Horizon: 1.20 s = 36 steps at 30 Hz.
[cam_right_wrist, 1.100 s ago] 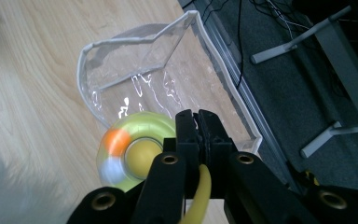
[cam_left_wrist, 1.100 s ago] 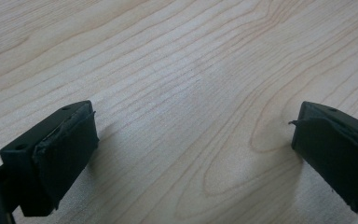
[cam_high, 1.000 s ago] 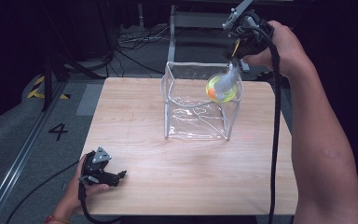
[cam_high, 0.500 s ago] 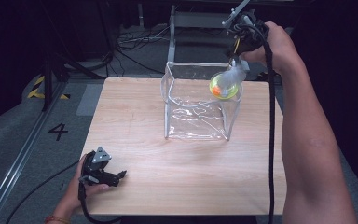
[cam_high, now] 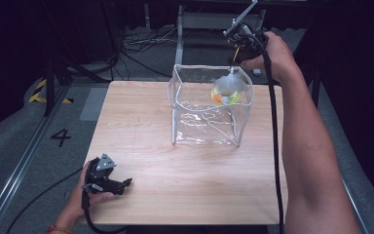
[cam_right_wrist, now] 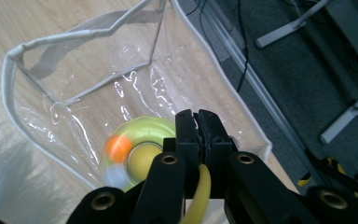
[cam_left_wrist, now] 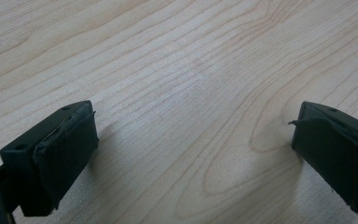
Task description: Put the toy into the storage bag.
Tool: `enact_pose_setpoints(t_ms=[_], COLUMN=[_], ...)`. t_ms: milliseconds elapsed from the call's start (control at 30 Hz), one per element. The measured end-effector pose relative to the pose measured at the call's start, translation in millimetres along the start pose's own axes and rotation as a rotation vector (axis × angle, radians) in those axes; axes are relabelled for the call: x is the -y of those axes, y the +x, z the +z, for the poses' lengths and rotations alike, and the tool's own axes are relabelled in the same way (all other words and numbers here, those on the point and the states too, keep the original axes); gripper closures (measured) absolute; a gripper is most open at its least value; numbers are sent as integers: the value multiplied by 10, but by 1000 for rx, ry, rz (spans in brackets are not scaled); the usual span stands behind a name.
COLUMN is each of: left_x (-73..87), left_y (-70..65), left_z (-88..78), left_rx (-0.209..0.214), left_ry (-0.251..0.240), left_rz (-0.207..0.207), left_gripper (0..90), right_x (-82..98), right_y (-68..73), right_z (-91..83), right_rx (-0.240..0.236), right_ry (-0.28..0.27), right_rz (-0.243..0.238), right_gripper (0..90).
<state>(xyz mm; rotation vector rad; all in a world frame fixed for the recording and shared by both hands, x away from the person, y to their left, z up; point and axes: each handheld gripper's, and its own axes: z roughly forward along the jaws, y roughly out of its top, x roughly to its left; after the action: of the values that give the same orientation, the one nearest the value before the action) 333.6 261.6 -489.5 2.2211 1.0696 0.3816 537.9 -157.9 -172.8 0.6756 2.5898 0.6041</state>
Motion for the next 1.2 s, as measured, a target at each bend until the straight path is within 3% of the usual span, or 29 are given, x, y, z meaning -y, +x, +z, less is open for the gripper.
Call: enact_pose_setpoints(t_ms=[300, 700, 1000, 1200], left_x=[0, 0, 1, 1], left_y=[0, -1, -2, -2], left_z=[0, 1, 3, 3], left_rx=[0, 0, 0, -1], left_ry=[0, -1, -3, -3], left_rz=[0, -1, -2, -2], left_gripper=[5, 5, 5, 5], right_x=[120, 322, 438, 475], right_y=[91, 206, 269, 250], right_z=[361, 689, 844, 831], right_rx=[-37, -88, -92, -93], right_ry=[50, 113, 160, 153], right_rz=[-18, -28, -48, -39], right_gripper=[877, 873, 851, 835])
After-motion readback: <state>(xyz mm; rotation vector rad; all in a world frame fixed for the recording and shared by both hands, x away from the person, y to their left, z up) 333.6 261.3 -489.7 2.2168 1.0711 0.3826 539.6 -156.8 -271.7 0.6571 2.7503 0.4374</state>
